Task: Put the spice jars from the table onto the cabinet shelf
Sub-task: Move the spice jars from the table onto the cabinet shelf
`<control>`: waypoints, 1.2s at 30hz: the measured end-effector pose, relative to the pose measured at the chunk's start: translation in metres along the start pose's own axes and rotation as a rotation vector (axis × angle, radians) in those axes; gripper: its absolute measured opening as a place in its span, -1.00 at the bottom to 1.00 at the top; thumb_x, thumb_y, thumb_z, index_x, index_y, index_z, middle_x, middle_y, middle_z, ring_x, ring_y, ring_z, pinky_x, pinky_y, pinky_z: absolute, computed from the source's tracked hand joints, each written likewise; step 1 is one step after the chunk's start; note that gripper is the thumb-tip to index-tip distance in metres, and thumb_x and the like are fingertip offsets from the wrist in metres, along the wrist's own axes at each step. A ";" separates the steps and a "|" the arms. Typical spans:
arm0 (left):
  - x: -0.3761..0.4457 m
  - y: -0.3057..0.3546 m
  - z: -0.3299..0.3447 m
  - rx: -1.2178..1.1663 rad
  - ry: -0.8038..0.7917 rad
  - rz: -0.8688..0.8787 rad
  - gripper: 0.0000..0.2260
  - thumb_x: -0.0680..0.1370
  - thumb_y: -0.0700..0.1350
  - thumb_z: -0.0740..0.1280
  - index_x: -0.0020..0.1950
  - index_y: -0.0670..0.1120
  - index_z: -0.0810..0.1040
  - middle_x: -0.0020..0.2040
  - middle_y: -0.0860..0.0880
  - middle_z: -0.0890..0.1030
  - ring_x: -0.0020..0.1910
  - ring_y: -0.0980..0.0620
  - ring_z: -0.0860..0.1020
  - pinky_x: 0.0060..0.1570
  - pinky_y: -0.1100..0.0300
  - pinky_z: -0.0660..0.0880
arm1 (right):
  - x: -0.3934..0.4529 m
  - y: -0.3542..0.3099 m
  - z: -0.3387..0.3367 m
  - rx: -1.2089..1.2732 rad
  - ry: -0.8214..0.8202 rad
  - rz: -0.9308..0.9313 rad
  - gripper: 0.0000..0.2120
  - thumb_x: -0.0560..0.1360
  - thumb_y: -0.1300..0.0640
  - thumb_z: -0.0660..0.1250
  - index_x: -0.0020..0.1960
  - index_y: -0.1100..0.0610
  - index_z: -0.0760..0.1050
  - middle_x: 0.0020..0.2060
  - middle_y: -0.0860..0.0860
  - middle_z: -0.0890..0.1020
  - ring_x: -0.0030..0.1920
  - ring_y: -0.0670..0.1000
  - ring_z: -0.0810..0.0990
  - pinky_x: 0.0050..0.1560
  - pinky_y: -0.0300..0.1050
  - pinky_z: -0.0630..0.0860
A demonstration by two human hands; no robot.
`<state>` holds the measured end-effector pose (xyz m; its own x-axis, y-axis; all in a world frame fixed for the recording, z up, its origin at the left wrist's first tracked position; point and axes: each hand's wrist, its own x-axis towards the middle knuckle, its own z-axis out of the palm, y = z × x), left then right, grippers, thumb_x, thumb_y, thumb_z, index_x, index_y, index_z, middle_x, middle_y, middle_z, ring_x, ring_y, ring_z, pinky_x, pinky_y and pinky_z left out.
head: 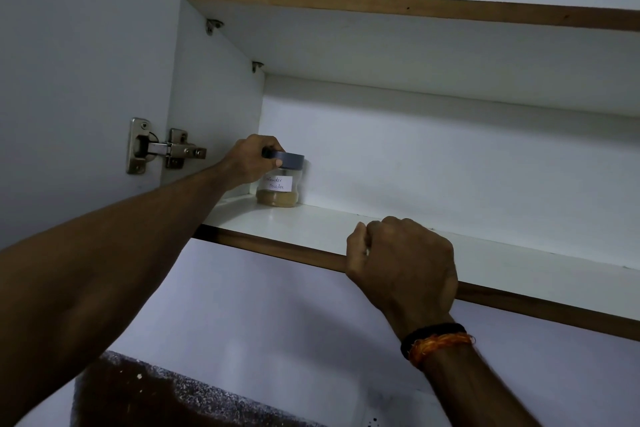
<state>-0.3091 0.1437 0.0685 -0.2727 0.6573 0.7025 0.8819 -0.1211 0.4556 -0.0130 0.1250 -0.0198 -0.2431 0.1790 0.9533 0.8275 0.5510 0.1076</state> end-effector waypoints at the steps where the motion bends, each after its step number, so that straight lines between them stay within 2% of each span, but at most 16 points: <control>1: 0.001 0.000 0.001 0.007 0.002 0.000 -0.85 0.57 -0.21 0.38 0.13 -0.18 0.60 0.06 -0.13 0.64 0.09 -0.12 0.57 0.15 -0.08 0.53 | 0.000 0.000 0.000 0.004 0.001 -0.002 -0.62 0.45 0.01 0.22 -0.52 0.08 0.40 -0.60 -0.03 0.42 -0.57 -0.01 0.33 -0.42 -0.25 0.24; 8: 0.005 -0.005 0.005 0.011 0.003 0.013 -0.86 0.57 -0.22 0.37 0.12 -0.16 0.60 0.02 -0.09 0.63 0.06 -0.11 0.57 0.01 0.07 0.48 | 0.001 0.001 0.002 0.007 0.021 -0.040 -0.64 0.42 0.05 0.27 -0.54 0.08 0.39 -0.63 -0.03 0.39 -0.59 -0.02 0.31 -0.44 -0.29 0.24; 11: 0.004 -0.008 0.005 0.010 0.003 0.020 -0.84 0.57 -0.24 0.36 0.14 -0.15 0.60 0.04 -0.09 0.64 0.09 -0.13 0.57 0.02 0.09 0.46 | 0.001 0.002 0.003 0.014 0.035 -0.041 -0.64 0.42 0.06 0.26 -0.54 0.08 0.35 -0.63 -0.02 0.37 -0.60 -0.01 0.31 -0.46 -0.27 0.28; 14: 0.003 -0.010 0.007 -0.012 -0.005 -0.030 -0.68 0.56 -0.23 0.37 0.32 -0.11 0.53 0.25 -0.12 0.59 0.23 -0.13 0.53 0.09 0.15 0.43 | 0.001 0.002 0.002 0.009 0.048 -0.049 -0.64 0.40 0.08 0.27 -0.54 0.08 0.32 -0.63 -0.02 0.36 -0.60 0.00 0.30 -0.46 -0.28 0.25; 17: 0.002 -0.007 0.005 -0.051 -0.023 -0.084 -0.43 0.56 -0.19 0.39 0.55 -0.08 0.30 0.53 -0.14 0.34 0.47 -0.13 0.35 0.29 0.14 0.34 | 0.001 0.002 0.003 -0.001 0.064 -0.084 -0.65 0.36 0.12 0.29 -0.55 0.08 0.27 -0.64 -0.02 0.34 -0.62 0.00 0.28 -0.47 -0.29 0.24; 20: -0.002 -0.002 -0.001 -0.006 -0.036 -0.079 -0.35 0.56 -0.18 0.40 0.59 -0.09 0.19 0.60 -0.13 0.18 0.56 -0.16 0.21 0.44 0.02 0.25 | 0.001 0.003 0.004 -0.015 0.056 -0.104 -0.64 0.33 0.16 0.35 -0.55 0.08 0.26 -0.64 -0.01 0.34 -0.62 0.01 0.28 -0.48 -0.29 0.19; 24: -0.018 0.015 -0.011 0.024 -0.059 -0.067 -0.35 0.55 -0.21 0.39 0.58 -0.09 0.19 0.55 -0.15 0.30 0.48 -0.16 0.33 0.28 0.08 0.34 | 0.001 0.002 0.001 -0.019 0.021 -0.090 -0.63 0.33 0.16 0.37 -0.54 0.07 0.26 -0.63 0.00 0.38 -0.62 0.05 0.33 -0.50 -0.27 0.21; 30: -0.058 0.043 -0.024 0.103 -0.167 0.008 -0.44 0.57 -0.11 0.38 0.53 -0.11 0.29 0.48 -0.13 0.41 0.39 -0.12 0.42 0.17 0.16 0.33 | 0.001 -0.001 -0.005 -0.043 -0.025 -0.068 -0.63 0.37 0.14 0.32 -0.50 0.05 0.20 -0.60 0.04 0.44 -0.59 0.10 0.39 -0.46 -0.26 0.16; 33: -0.086 0.058 -0.027 0.103 -0.196 0.073 -0.50 0.59 -0.02 0.36 0.50 -0.10 0.36 0.46 -0.08 0.45 0.39 -0.07 0.43 0.18 0.21 0.32 | -0.001 -0.003 -0.009 -0.015 -0.099 -0.002 -0.64 0.45 0.14 0.26 -0.49 0.09 0.27 -0.55 0.07 0.48 -0.52 0.13 0.43 -0.42 -0.19 0.15; 36: -0.116 0.071 -0.032 0.141 -0.219 0.124 -0.56 0.61 0.06 0.33 0.45 -0.08 0.43 0.43 -0.05 0.48 0.38 -0.02 0.44 0.19 0.25 0.30 | -0.013 -0.011 -0.014 -0.024 -0.094 0.056 -0.68 0.50 0.20 0.25 -0.42 0.15 0.38 -0.48 0.12 0.51 -0.45 0.18 0.46 -0.36 -0.10 0.25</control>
<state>-0.2270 0.0353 0.0366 -0.0840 0.7906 0.6065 0.9524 -0.1154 0.2822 -0.0118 0.1058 -0.0291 -0.2422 0.2855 0.9273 0.8525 0.5189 0.0629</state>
